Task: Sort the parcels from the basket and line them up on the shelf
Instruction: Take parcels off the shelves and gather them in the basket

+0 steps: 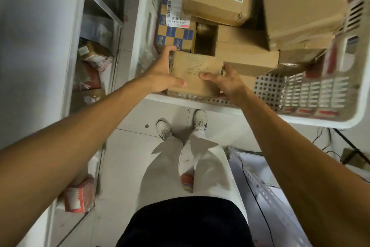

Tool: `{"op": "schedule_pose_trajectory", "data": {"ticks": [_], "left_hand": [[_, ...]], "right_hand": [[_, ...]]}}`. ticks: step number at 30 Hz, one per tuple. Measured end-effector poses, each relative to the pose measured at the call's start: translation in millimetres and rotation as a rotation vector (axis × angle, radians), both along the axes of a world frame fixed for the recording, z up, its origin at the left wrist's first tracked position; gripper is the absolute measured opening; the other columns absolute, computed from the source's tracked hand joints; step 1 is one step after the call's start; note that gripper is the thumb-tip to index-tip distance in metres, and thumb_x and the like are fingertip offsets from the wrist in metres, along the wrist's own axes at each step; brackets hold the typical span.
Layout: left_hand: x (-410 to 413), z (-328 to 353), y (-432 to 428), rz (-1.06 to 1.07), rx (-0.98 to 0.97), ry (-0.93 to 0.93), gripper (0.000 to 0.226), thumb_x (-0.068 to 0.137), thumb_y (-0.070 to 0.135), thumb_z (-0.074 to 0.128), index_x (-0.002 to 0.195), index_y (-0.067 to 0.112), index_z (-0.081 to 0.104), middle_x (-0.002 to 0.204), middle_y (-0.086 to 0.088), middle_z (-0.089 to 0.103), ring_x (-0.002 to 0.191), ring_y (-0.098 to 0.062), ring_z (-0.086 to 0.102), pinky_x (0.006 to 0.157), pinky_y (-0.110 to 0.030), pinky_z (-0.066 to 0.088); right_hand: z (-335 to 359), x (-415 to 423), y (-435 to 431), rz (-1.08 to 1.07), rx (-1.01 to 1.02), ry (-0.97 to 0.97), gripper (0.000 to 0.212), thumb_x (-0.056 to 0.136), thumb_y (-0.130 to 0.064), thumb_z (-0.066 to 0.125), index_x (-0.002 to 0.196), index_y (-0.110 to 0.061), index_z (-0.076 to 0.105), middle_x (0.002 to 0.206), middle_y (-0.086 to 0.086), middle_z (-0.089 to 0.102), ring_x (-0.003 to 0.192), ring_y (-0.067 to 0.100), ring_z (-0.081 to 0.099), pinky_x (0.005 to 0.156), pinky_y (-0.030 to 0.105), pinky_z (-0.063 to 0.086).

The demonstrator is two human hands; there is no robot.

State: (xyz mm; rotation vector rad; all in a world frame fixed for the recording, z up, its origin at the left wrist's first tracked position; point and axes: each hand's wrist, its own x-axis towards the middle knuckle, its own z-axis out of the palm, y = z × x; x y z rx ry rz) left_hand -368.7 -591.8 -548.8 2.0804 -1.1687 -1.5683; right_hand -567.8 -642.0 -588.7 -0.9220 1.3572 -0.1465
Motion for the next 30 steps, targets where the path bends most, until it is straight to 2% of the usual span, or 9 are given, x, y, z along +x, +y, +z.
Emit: {"op": "schedule_pose_trajectory", "data": {"ticks": [4,9,14,17,22,24,25,28,30], "left_hand": [[-9,1,-12,-0.02,0.039,0.032,0.09,0.073,0.009,0.08,0.138,0.027,0.02,0.124,0.002,0.04,0.108,-0.014,0.045,0.076,-0.025,0.049],[-24,-10,-8,-0.118,0.093,0.013,0.084,0.07,0.007,0.082,0.131,0.024,0.025,0.115,-0.004,0.046,0.101,-0.021,0.054,0.066,-0.033,0.055],[-32,-13,-22,-0.163,0.096,0.0,0.082,0.072,0.011,0.081,0.132,0.026,0.027,0.106,0.0,0.048,0.086,-0.01,0.052,0.058,-0.021,0.044],[-30,-17,-27,-0.18,0.113,-0.001,0.085,0.071,0.01,0.082,0.133,0.027,0.028,0.109,-0.002,0.047,0.093,-0.018,0.054,0.064,-0.029,0.049],[-31,-40,-19,-0.145,0.157,0.003,0.091,0.071,0.009,0.081,0.139,0.03,0.024,0.123,-0.007,0.049,0.109,-0.024,0.053,0.089,-0.044,0.053],[-36,-52,-14,-0.142,0.165,-0.027,0.096,0.071,0.013,0.081,0.14,0.038,0.018,0.128,-0.009,0.049,0.113,-0.026,0.052,0.09,-0.047,0.053],[-35,-57,-15,-0.157,0.171,-0.041,0.098,0.071,0.015,0.081,0.14,0.04,0.017,0.13,-0.009,0.048,0.115,-0.027,0.052,0.09,-0.048,0.052],[-26,-68,-23,-0.223,0.193,-0.068,0.098,0.075,0.013,0.079,0.147,0.031,0.015,0.127,-0.013,0.053,0.109,-0.028,0.057,0.088,-0.048,0.054],[-23,-77,-28,-0.32,0.184,-0.153,0.095,0.081,0.01,0.072,0.151,0.024,0.01,0.13,-0.016,0.052,0.109,-0.031,0.057,0.089,-0.043,0.052]], "right_hand": [[7,-7,-11,-0.015,-0.005,0.039,0.068,0.078,-0.025,0.079,0.134,-0.014,0.042,0.116,-0.003,0.054,0.101,0.016,0.056,0.081,0.029,0.054],[-4,-20,3,-0.01,0.011,0.052,0.077,0.068,-0.021,0.086,0.132,-0.012,0.045,0.121,0.002,0.061,0.11,0.019,0.059,0.098,0.039,0.051],[3,-33,-7,-0.014,0.029,0.115,0.073,0.072,-0.022,0.084,0.133,-0.014,0.044,0.12,0.0,0.057,0.111,0.02,0.055,0.098,0.04,0.05],[2,-35,-7,-0.037,0.03,0.121,0.07,0.072,-0.02,0.084,0.131,-0.011,0.047,0.12,0.003,0.06,0.11,0.022,0.058,0.097,0.041,0.051],[-2,-27,-6,-0.017,0.042,0.131,0.064,0.072,-0.017,0.083,0.125,-0.011,0.048,0.11,-0.001,0.061,0.106,0.019,0.06,0.092,0.036,0.053],[-9,-25,-6,0.001,0.021,0.162,0.077,0.065,-0.022,0.087,0.13,-0.01,0.048,0.115,0.001,0.062,0.11,0.021,0.061,0.093,0.038,0.054],[-13,-26,-6,0.006,0.02,0.173,0.074,0.068,-0.02,0.086,0.13,-0.01,0.047,0.114,0.001,0.062,0.11,0.021,0.061,0.093,0.039,0.054],[-23,-23,-9,0.063,0.037,0.221,0.062,0.08,-0.017,0.079,0.131,-0.012,0.044,0.106,-0.003,0.057,0.106,0.019,0.059,0.091,0.037,0.054],[-33,-18,-13,0.113,0.034,0.305,0.066,0.078,-0.025,0.081,0.132,-0.013,0.045,0.116,0.003,0.059,0.109,0.022,0.06,0.092,0.04,0.055]]}}
